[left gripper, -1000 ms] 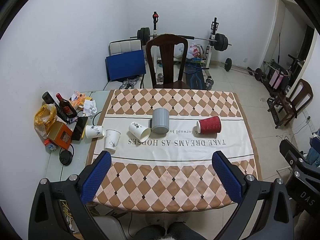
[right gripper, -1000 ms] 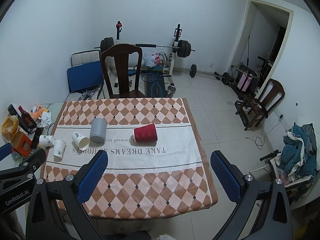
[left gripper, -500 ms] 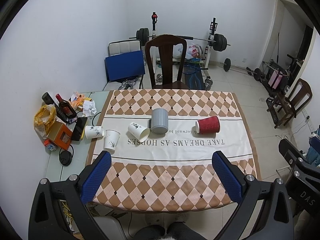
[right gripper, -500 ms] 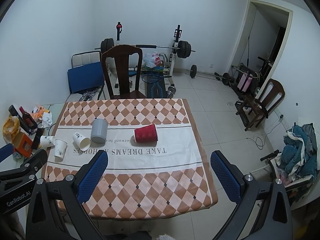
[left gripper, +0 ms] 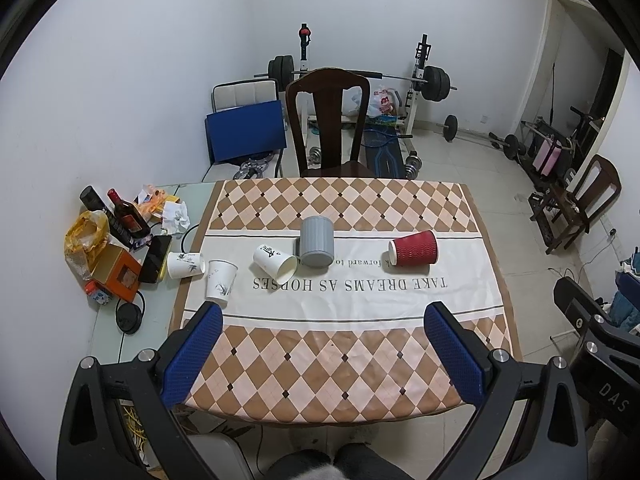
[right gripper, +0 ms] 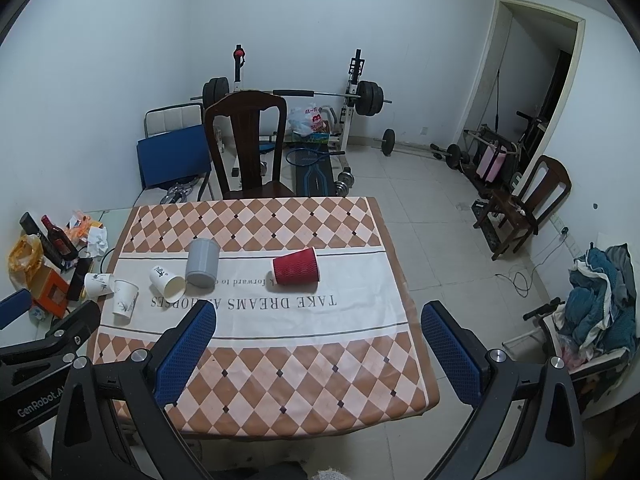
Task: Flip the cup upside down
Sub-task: 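Move the right tool toward the red cup lying on its side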
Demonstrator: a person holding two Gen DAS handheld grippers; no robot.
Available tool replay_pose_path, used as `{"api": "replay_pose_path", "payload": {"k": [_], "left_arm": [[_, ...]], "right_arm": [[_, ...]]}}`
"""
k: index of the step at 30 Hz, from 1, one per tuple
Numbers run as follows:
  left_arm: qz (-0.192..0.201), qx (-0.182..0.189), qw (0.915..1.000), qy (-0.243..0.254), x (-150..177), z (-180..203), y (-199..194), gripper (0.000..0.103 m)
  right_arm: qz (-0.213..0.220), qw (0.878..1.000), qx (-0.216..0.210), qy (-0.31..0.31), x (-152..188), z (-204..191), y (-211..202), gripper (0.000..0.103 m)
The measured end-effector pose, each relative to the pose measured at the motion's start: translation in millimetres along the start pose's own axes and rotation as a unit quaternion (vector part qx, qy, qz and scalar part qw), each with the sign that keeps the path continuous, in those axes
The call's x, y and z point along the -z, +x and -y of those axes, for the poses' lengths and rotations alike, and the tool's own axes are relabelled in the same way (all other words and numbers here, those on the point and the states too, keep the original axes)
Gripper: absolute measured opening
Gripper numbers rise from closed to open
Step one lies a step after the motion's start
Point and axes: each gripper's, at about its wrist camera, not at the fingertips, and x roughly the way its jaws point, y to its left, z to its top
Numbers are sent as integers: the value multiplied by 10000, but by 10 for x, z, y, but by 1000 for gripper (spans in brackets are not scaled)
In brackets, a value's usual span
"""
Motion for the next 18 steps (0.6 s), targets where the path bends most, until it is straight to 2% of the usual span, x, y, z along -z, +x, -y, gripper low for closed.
{"api": "replay_pose_path", "payload": {"k": [3,7,13,18], "left_arm": [[-78,78,9999,29,-3,6,106,103],[-367,131,9991,177,77,-70,452,103],[-709,185,9960,518,221,-25,954,103],[-1171,146,9908,664,284,73,1468,103]], "right_arm": [[-117,9999,47,108,-3,-13,71,103],[-452,9983,169,331,106,-29,356,103],[-1036,9906,734,504,431,41,1053,103],[-1664,9804,906,544,757,170,1757,103]]}}
